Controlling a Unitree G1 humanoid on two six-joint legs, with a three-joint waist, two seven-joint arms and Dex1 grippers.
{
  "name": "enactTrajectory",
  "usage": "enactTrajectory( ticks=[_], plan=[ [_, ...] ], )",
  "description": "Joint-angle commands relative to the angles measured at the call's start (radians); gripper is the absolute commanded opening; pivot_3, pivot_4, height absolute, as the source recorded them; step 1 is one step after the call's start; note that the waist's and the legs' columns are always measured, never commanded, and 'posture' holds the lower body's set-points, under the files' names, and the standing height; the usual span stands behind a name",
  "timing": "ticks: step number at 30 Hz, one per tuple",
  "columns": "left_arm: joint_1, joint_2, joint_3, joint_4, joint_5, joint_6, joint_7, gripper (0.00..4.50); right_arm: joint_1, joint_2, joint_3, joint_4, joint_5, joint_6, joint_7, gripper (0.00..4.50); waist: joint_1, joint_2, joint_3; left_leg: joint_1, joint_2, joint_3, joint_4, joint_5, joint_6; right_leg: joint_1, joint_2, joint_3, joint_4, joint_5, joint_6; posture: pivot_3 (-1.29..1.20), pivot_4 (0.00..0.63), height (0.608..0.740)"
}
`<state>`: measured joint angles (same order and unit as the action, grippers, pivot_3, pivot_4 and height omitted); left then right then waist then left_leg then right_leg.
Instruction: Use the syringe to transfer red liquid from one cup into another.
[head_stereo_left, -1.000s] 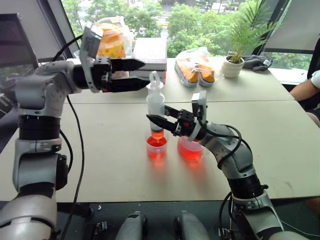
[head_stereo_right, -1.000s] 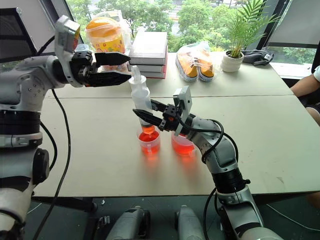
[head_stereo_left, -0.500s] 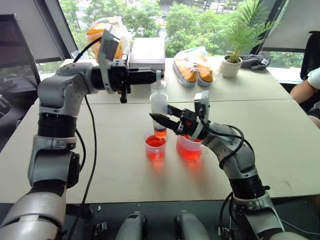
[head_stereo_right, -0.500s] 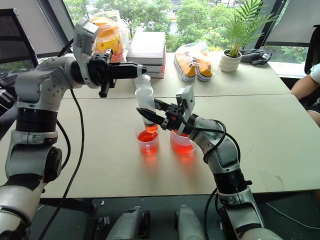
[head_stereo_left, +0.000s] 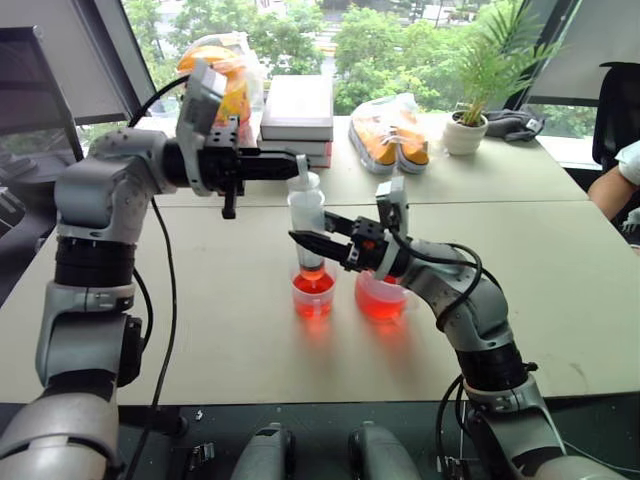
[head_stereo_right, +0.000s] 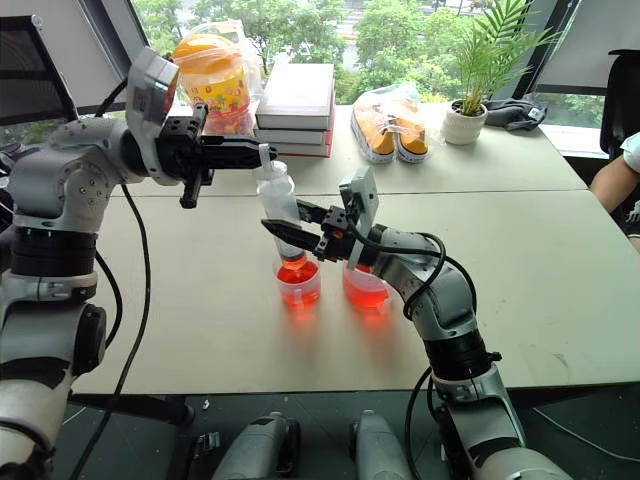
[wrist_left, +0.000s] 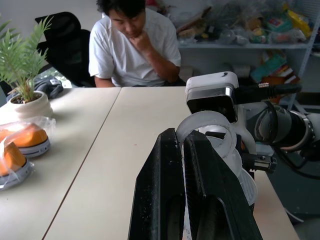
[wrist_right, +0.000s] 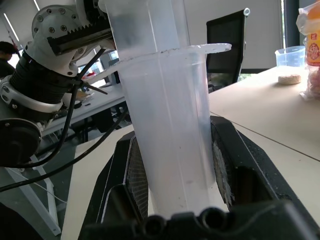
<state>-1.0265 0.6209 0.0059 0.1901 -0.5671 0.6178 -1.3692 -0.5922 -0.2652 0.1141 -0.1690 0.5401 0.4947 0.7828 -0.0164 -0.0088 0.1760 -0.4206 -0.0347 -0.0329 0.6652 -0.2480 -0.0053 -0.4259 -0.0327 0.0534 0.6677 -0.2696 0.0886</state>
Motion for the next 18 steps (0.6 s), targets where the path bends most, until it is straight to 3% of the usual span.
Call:
enactTrajectory(
  ticks=[1,10,18],
  plan=[
    [0.056,-0.023,-0.098,-0.062,0.012,0.015,-0.049,0.02,-0.11,0.005,-0.136,-0.064,0.059,-0.046,-0.061,1.41,-0.001,0.0,0.0,0.0,0.0,0.0,0.0,0.0,0.0,0.0,0.0,0.0,0.0,0.0,0.0,0.0,0.15,0.74],
    [0.093,-0.032,-0.116,-0.095,0.015,0.021,-0.048,0.02,-0.143,-0.024,-0.161,-0.082,0.086,-0.023,-0.079,1.41,-0.001,0.0,0.0,0.0,0.0,0.0,0.0,0.0,0.0,0.0,0.0,0.0,0.0,0.0,0.0,0.0,0.15,0.74],
    [-0.004,-0.011,-0.064,0.001,0.019,0.066,-0.017,0.02,-0.093,-0.019,-0.132,-0.096,0.1,0.01,-0.084,1.41,0.0,0.0,0.0,0.0,0.0,0.0,0.0,0.0,0.0,0.0,0.0,0.0,0.0,0.0,0.0,0.0,0.15,0.74]
  ],
)
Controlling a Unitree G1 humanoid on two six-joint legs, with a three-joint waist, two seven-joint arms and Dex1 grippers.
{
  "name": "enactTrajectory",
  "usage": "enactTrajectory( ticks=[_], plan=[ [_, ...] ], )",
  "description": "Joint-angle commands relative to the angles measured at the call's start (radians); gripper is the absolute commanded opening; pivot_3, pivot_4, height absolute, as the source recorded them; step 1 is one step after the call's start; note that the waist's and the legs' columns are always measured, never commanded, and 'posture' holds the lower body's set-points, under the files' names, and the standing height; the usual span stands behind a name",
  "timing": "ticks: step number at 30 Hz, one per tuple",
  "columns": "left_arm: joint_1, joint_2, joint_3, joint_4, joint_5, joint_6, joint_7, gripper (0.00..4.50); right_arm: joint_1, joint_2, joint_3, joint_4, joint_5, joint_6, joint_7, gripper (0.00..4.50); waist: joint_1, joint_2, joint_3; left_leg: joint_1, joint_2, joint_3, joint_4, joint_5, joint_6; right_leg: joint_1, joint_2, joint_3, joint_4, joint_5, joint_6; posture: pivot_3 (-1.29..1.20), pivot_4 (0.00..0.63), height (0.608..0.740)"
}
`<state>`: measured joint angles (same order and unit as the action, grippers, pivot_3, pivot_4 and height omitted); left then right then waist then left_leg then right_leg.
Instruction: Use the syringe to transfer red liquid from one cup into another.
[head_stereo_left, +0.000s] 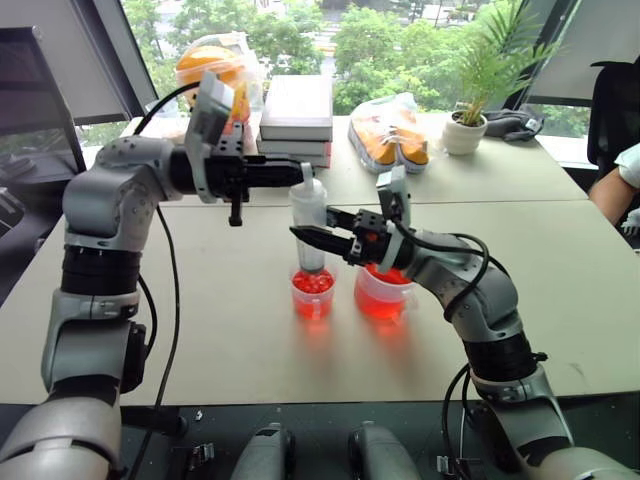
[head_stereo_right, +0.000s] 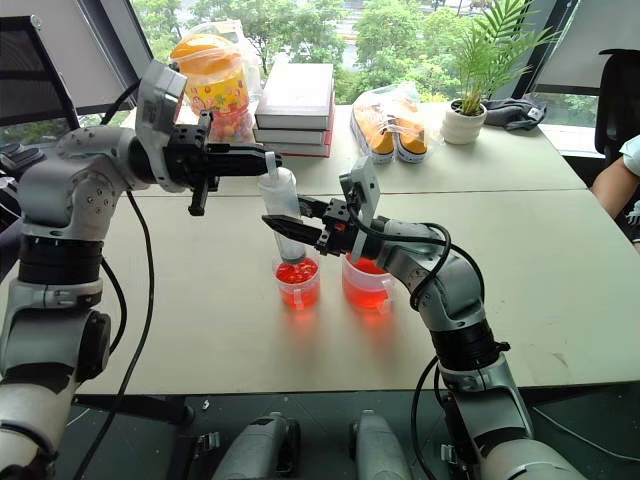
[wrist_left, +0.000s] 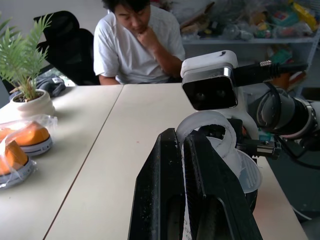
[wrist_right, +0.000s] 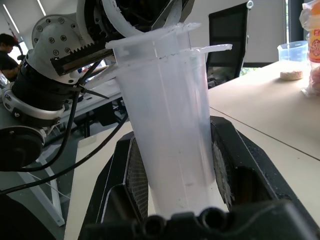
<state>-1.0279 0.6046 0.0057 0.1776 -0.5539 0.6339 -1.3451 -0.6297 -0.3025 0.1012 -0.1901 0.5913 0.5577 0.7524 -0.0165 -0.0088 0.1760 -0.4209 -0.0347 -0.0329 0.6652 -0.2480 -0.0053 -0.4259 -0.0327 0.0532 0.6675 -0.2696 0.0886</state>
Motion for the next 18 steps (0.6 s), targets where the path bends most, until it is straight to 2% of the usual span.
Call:
enactTrajectory(
  ticks=[1,3,4,5,6,10,11,18],
  plan=[
    [-0.015,0.013,-0.055,0.028,0.007,0.055,-0.039,0.31,-0.047,0.018,-0.112,-0.074,0.044,-0.054,-0.051,1.41,-0.001,0.0,0.0,0.0,0.0,0.0,0.0,0.0,0.0,0.0,0.0,0.0,0.0,0.0,0.0,0.0,0.15,0.74],
    [-0.033,0.03,-0.036,0.046,0.001,0.073,-0.041,0.95,-0.032,0.016,-0.103,-0.076,0.04,-0.052,-0.045,1.41,-0.001,0.0,0.0,0.0,0.0,0.0,0.0,0.0,0.0,0.0,0.0,0.0,0.0,0.0,0.0,0.0,0.15,0.74],
    [-0.037,0.039,-0.027,0.051,-0.005,0.085,-0.043,1.4,-0.026,0.016,-0.1,-0.077,0.038,-0.05,-0.044,1.41,-0.001,0.0,0.0,0.0,0.0,0.0,0.0,0.0,0.0,0.0,0.0,0.0,0.0,0.0,0.0,0.0,0.15,0.74],
    [-0.039,0.048,-0.019,0.053,-0.009,0.093,-0.044,2.04,-0.021,0.016,-0.099,-0.078,0.038,-0.047,-0.042,1.41,-0.001,0.0,0.0,0.0,0.0,0.0,0.0,0.0,0.0,0.0,0.0,0.0,0.0,0.0,0.0,0.0,0.15,0.74],
    [-0.04,0.056,-0.013,0.055,-0.012,0.098,-0.044,2.38,-0.017,0.016,-0.098,-0.078,0.037,-0.045,-0.041,1.41,-0.002,0.0,0.0,0.0,0.0,0.0,0.0,0.0,0.0,0.0,0.0,0.0,0.0,0.0,0.0,0.0,0.15,0.74],
    [-0.036,0.082,0.018,0.059,-0.023,0.113,-0.035,4.28,-0.007,0.011,-0.098,-0.078,0.039,-0.037,-0.035,1.41,-0.004,0.0,0.0,0.0,0.0,0.0,0.0,0.0,0.0,0.0,0.001,0.0,0.0,0.0,0.0,0.0,0.15,0.74],
    [-0.026,0.094,0.019,0.052,-0.018,0.103,-0.04,4.39,-0.006,0.01,-0.098,-0.078,0.04,-0.034,-0.034,1.41,-0.004,0.0,0.0,0.0,0.0,0.0,-0.001,0.0,0.0,-0.001,0.001,0.0,0.0,0.0,0.0,0.0,0.15,0.74],
    [0.063,0.131,0.025,-0.025,-0.017,0.069,-0.044,4.39,-0.025,-0.004,-0.134,-0.103,0.096,0.032,-0.064,1.41,0.0,0.0,0.0,0.0,0.0,0.0,-0.001,0.0,0.0,-0.001,0.0,0.0,0.0,0.0,0.0,0.0,0.15,0.74]
  ],
)
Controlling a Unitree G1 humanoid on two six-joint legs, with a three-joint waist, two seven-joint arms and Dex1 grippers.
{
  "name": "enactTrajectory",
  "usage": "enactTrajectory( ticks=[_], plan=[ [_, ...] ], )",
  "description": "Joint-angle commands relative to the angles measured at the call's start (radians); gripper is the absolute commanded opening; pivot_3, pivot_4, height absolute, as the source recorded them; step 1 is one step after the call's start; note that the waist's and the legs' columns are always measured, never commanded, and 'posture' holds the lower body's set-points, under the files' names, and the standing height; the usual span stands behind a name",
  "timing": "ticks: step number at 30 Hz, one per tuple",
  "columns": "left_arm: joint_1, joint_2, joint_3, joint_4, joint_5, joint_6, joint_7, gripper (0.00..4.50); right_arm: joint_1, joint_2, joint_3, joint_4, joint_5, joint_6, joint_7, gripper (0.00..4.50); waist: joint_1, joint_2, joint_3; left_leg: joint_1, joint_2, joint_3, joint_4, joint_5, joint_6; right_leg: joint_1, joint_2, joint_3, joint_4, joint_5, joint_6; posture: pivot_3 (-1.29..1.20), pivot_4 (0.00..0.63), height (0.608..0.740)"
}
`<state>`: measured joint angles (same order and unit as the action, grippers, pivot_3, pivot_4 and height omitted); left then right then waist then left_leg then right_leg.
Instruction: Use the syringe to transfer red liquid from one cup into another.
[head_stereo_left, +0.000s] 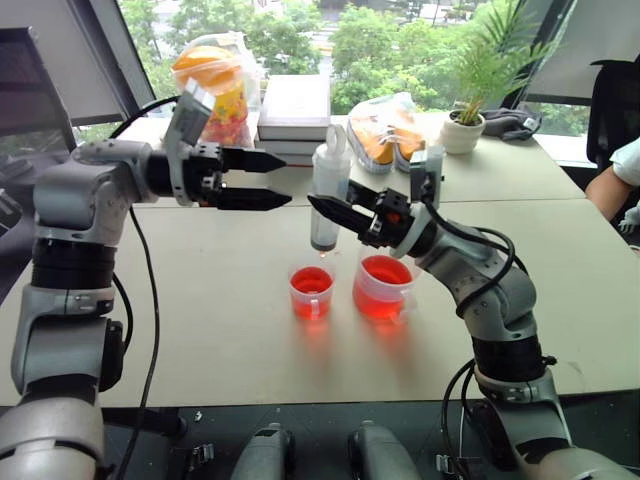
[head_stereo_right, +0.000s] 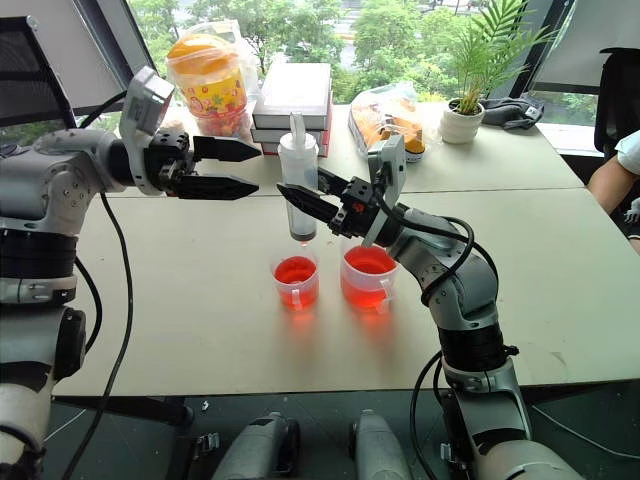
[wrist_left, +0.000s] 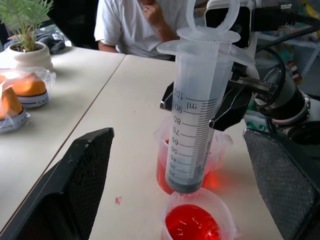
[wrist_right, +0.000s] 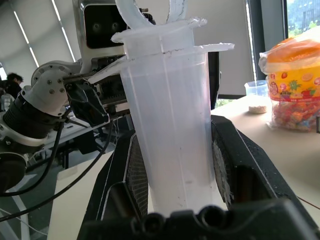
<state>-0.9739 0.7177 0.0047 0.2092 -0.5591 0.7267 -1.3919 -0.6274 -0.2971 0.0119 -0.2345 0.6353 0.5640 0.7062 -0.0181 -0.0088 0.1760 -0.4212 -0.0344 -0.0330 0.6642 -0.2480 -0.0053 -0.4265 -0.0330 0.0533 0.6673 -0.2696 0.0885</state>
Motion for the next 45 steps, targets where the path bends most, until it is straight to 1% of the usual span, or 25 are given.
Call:
enactTrajectory(
  ticks=[1,4,6,8,10,11,13,16,19,23,26,30,34,36,37,40,41,44,45],
  plan=[
    [0.023,0.017,0.027,-0.067,-0.011,-0.027,0.009,4.39,-0.047,-0.028,-0.075,-0.066,0.087,0.059,-0.029,1.41,0.003,0.0,0.0,0.0,0.0,0.0,0.0,0.0,0.0,0.0,0.0,0.0,0.0,0.0,0.0,0.0,0.15,0.74],
    [0.07,0.008,0.025,-0.105,-0.01,-0.039,0.03,4.39,-0.131,-0.124,-0.186,-0.046,0.175,0.191,-0.098,1.41,0.005,0.0,0.0,-0.001,-0.001,0.0,0.0,0.0,0.0,0.0,-0.002,0.0,-0.001,0.0,0.0,0.0,0.15,0.74],
    [0.096,-0.008,0.025,-0.125,-0.01,-0.036,0.063,4.39,-0.192,-0.216,-0.256,0.0,0.235,0.309,-0.14,1.41,0.007,0.0,0.0,-0.002,-0.001,0.0,0.001,0.0,0.0,0.0,-0.003,0.0,-0.001,0.0,0.0,0.0,0.15,0.74],
    [0.132,-0.018,0.022,-0.157,-0.015,-0.037,0.078,4.39,-0.267,-0.306,-0.332,0.069,0.306,0.445,-0.194,1.41,0.006,0.0,0.0,-0.002,-0.001,-0.001,0.0,0.0,0.0,0.0,-0.004,-0.001,-0.002,0.0,0.0,0.0,0.15,0.74],
    [0.174,-0.023,0.017,-0.19,-0.015,-0.044,0.088,4.39,-0.356,-0.406,-0.364,0.171,0.312,0.594,-0.253,1.41,0.005,0.0,0.0,-0.002,-0.001,-0.001,-0.001,0.0,0.0,-0.001,-0.004,0.0,-0.003,0.0,0.0,0.0,0.15,0.74],
    [0.194,-0.026,0.017,-0.205,-0.02,-0.041,0.091,4.39,-0.396,-0.461,-0.349,0.232,0.276,0.659,-0.281,1.41,0.004,0.0,0.0,-0.002,-0.001,-0.001,-0.002,0.0,0.0,-0.001,-0.005,-0.001,-0.003,0.0,0.0,0.0,0.15,0.74],
    [0.227,-0.032,0.015,-0.23,-0.023,-0.042,0.099,4.39,-0.43,-0.558,-0.288,0.314,0.212,0.74,-0.281,1.41,0.003,0.0,0.0,-0.003,-0.001,0.0,-0.004,0.0,0.0,-0.002,-0.006,-0.001,-0.003,0.0,-0.001,0.0,0.15,0.74],
    [0.265,-0.037,0.01,-0.257,-0.025,-0.049,0.107,4.39,-0.416,-0.673,-0.165,0.38,0.141,0.822,-0.229,1.41,0.003,0.001,0.0,-0.003,-0.001,0.001,-0.005,0.0,0.0,-0.003,-0.007,-0.001,-0.005,0.0,-0.001,0.0,0.15,0.74],
    [0.288,-0.037,0.004,-0.278,-0.026,-0.053,0.113,4.39,-0.373,-0.75,-0.024,0.416,0.081,0.863,-0.153,1.41,0.001,0.001,0.0,-0.004,-0.002,0.003,-0.005,0.0,0.001,-0.003,-0.008,-0.001,-0.006,0.0,-0.001,0.0,0.15,0.74],
    [0.298,-0.037,0.002,-0.294,-0.035,-0.047,0.12,4.39,-0.345,-0.77,0.108,0.513,0.004,0.854,-0.061,1.41,0.001,0.001,0.0,-0.004,-0.002,0.003,-0.004,-0.001,0.001,-0.003,-0.008,-0.001,-0.006,0.0,-0.001,0.0,0.15,0.74],
    [0.302,-0.033,0.0,-0.304,-0.04,-0.042,0.123,4.39,-0.336,-0.749,0.183,0.599,-0.072,0.812,-0.024,1.41,0.003,0.001,0.0,-0.004,-0.002,0.003,-0.003,-0.001,0.001,-0.003,-0.008,-0.002,-0.006,0.0,0.0,0.0,0.15,0.74],
    [0.314,-0.029,-0.004,-0.319,-0.034,-0.044,0.132,4.39,-0.32,-0.689,0.272,0.741,-0.179,0.736,0.023,1.41,0.002,0.001,0.0,-0.004,-0.003,0.003,-0.003,-0.001,0.001,-0.003,-0.008,-0.002,-0.005,0.0,0.0,0.0,0.15,0.74],
    [0.323,-0.028,-0.003,-0.346,-0.042,-0.027,0.15,4.39,-0.326,-0.639,0.291,0.857,-0.255,0.686,0.048,1.41,0.002,0.0,0.0,-0.004,-0.003,0.003,-0.002,-0.001,0.001,-0.003,-0.007,-0.002,-0.005,0.0,0.0,0.0,0.15,0.74],
    [0.327,-0.024,0.002,-0.359,-0.051,-0.015,0.154,4.5,-0.335,-0.632,0.282,0.88,-0.276,0.67,0.072,2.47,0.005,0.0,0.0,-0.004,-0.003,0.002,-0.002,-0.001,0.001,-0.002,-0.007,-0.003,-0.005,0.0,0.0,0.0,0.15,0.74],
    [0.329,-0.022,0.004,-0.363,-0.056,-0.01,0.156,4.5,-0.338,-0.632,0.278,0.884,-0.284,0.668,0.084,2.84,0.004,0.0,0.0,-0.004,-0.003,0.002,-0.002,-0.001,0.001,-0.002,-0.007,-0.003,-0.005,0.0,0.0,0.0,0.15,0.74],
    [0.332,-0.013,0.01,-0.375,-0.07,0.003,0.163,4.5,-0.345,-0.665,0.255,0.837,-0.288,0.688,0.123,4.41,0.006,0.0,0.0,-0.004,-0.003,0.003,0.0,-0.001,0.002,-0.001,-0.007,-0.003,-0.005,0.0,0.0,0.0,0.15,0.74],
    [0.333,-0.011,0.011,-0.377,-0.074,0.006,0.164,4.5,-0.344,-0.674,0.249,0.821,-0.289,0.693,0.133,4.47,0.006,0.0,0.0,-0.004,-0.003,0.003,0.001,-0.001,0.002,-0.001,-0.008,-0.003,-0.005,0.0,0.0,0.0,0.15,0.74],
    [0.328,0.001,0.017,-0.38,-0.084,0.014,0.165,4.5,-0.318,-0.759,0.204,0.671,-0.263,0.707,0.181,4.47,0.007,0.002,0.001,-0.004,-0.004,0.002,0.0,-0.001,0.002,-0.001,-0.008,-0.004,-0.005,0.0,0.0,0.0,0.15,0.74],
    [0.326,0.008,0.018,-0.378,-0.084,0.012,0.164,4.5,-0.293,-0.804,0.186,0.588,-0.258,0.692,0.199,4.47,0.006,0.002,0.001,-0.004,-0.004,0.002,0.0,-0.001,0.002,-0.002,-0.008,-0.004,-0.005,0.0,0.0,0.0,0.15,0.74]
  ],
)
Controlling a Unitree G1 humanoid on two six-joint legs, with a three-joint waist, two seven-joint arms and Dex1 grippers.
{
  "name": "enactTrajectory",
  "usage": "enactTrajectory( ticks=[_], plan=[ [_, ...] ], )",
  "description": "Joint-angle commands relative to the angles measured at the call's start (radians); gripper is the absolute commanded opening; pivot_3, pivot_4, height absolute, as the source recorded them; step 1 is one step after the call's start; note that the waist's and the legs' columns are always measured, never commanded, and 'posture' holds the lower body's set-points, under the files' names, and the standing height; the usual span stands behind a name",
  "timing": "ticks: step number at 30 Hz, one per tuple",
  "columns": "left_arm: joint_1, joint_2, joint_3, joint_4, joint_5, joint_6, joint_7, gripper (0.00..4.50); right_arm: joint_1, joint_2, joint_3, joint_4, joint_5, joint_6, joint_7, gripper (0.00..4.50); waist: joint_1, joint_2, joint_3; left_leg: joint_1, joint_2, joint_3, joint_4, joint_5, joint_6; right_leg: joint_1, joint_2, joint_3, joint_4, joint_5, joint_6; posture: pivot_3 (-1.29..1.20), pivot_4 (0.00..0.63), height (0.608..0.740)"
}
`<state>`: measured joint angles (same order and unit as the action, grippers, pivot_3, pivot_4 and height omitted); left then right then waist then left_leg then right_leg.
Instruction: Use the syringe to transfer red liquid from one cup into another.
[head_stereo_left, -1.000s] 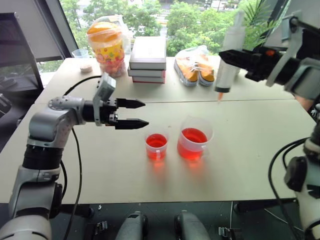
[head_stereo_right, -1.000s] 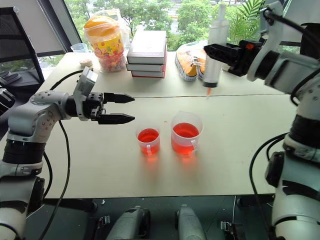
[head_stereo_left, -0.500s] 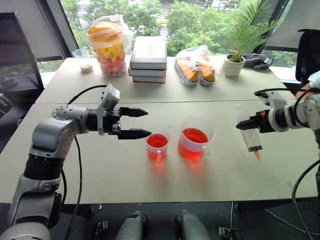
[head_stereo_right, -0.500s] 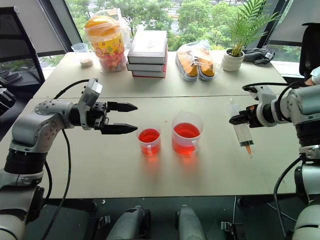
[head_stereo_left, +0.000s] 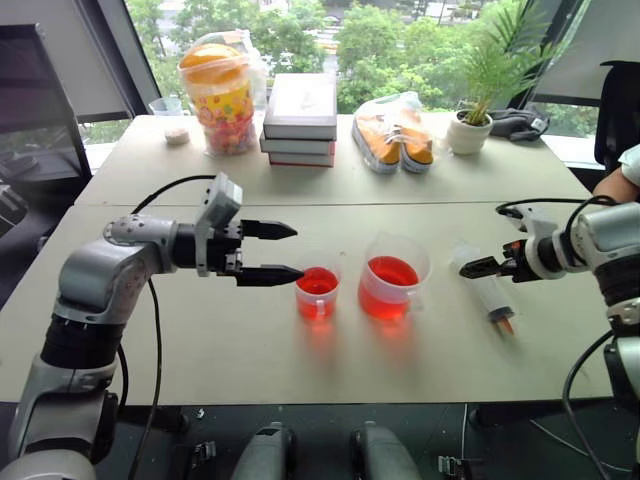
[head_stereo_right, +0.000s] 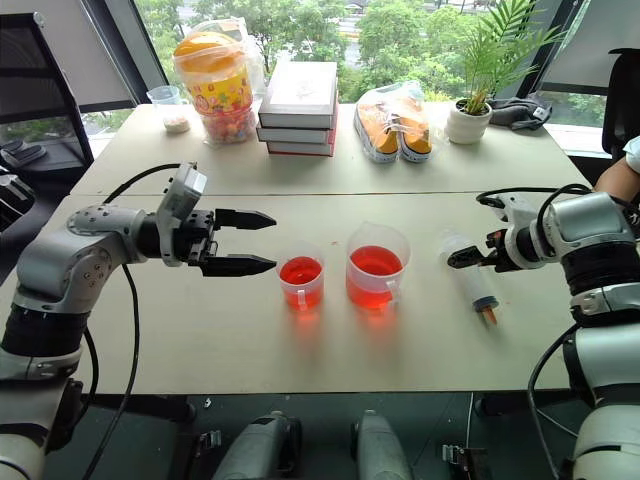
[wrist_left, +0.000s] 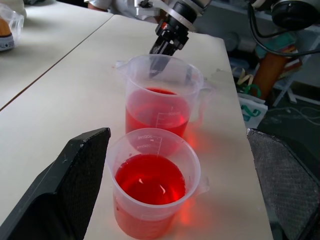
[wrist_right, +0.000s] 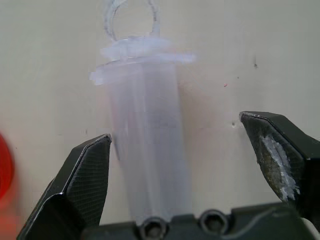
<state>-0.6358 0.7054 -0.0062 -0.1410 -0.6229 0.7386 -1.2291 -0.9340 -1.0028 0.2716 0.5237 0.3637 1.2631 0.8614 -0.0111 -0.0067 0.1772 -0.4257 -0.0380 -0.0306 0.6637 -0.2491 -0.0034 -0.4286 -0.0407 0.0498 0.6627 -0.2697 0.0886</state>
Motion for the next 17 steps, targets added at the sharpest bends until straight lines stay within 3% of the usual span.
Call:
enactTrajectory(
  ticks=[1,4,7,12,17],
  plan=[
    [-0.013,0.024,0.028,-0.026,-0.02,-0.001,0.001,4.5,0.032,-0.126,-0.087,-0.225,0.016,-0.017,0.054,4.47,0.0,0.0,0.0,0.0,0.0,0.0,-0.001,0.0,0.0,0.0,0.0,0.0,0.0,0.0,0.0,0.0,0.15,0.74],
    [-0.022,0.039,0.027,-0.017,-0.015,-0.01,-0.006,4.5,0.163,-0.273,-0.268,-0.553,0.13,-0.065,0.176,4.47,0.0,0.001,0.001,0.0,0.0,-0.001,-0.002,0.0,0.0,-0.001,0.0,-0.001,-0.001,-0.001,0.001,0.0,0.15,0.74],
    [-0.03,0.048,0.024,-0.01,-0.013,-0.015,-0.007,4.5,0.279,-0.316,-0.514,-0.769,0.276,-0.031,0.281,4.47,-0.009,0.001,0.001,0.001,0.001,0.0,-0.002,0.0,0.001,0.0,0.0,-0.001,-0.001,-0.001,0.001,0.0,0.15,0.74],
    [-0.04,0.068,0.021,-0.002,-0.004,-0.022,-0.014,4.5,0.542,-0.329,-0.799,-0.965,0.294,-0.006,0.32,4.47,0.001,0.0,0.0,0.004,0.001,-0.001,0.0,0.0,0.001,0.006,0.0,-0.002,-0.001,-0.001,0.001,0.0,0.15,0.74],
    [-0.056,0.078,0.027,0.01,-0.016,-0.01,-0.011,4.5,0.658,-0.293,-0.942,-1.055,0.322,0.022,0.293,4.47,0.001,0.0,0.0,0.004,0.001,0.0,0.002,0.0,0.001,0.006,-0.002,-0.002,0.0,-0.001,0.001,0.0,0.15,0.74]
  ],
)
